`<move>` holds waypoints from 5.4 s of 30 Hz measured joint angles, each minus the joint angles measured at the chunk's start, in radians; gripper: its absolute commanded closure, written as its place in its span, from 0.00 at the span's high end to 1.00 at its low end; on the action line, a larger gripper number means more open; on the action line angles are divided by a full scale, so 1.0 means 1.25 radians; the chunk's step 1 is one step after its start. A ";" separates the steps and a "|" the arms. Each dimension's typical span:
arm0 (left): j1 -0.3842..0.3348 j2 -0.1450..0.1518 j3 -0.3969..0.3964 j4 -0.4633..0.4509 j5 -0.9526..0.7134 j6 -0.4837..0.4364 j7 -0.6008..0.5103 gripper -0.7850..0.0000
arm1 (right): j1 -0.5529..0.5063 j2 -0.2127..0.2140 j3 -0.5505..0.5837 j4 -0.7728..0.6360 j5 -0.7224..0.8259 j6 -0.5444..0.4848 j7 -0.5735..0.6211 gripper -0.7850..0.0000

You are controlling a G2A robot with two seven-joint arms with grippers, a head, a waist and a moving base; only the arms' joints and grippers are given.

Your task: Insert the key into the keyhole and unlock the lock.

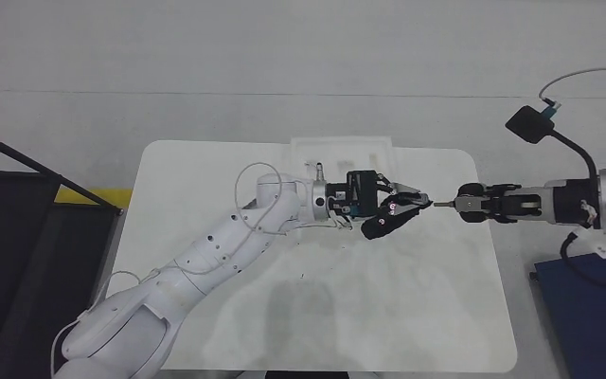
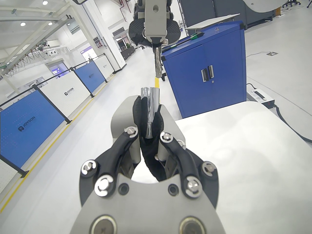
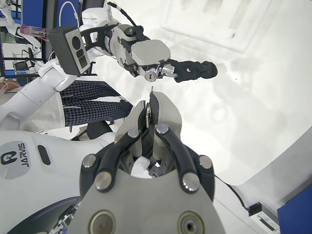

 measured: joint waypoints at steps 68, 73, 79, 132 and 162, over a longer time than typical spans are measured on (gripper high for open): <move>0.016 -0.080 -0.034 0.090 0.034 -0.073 0.040 0.00 | 0.016 0.091 -0.092 -0.026 0.008 0.067 -0.102 0.00; 0.016 -0.084 -0.036 0.095 0.040 -0.076 0.037 0.00 | 0.022 0.093 -0.103 -0.033 -0.006 0.076 -0.106 0.00; 0.016 -0.088 -0.038 0.102 0.044 -0.079 0.032 0.00 | 0.030 0.094 -0.122 -0.046 -0.018 0.085 -0.115 0.00; 0.048 -0.099 -0.127 0.108 -0.132 -0.254 -0.111 0.00 | -0.026 0.098 -0.067 -0.003 0.115 -0.345 -0.257 1.00; 0.094 -0.004 -0.237 -0.073 -0.453 -0.329 -0.656 0.00 | -0.220 0.096 0.068 -0.053 0.021 -0.656 -0.367 1.00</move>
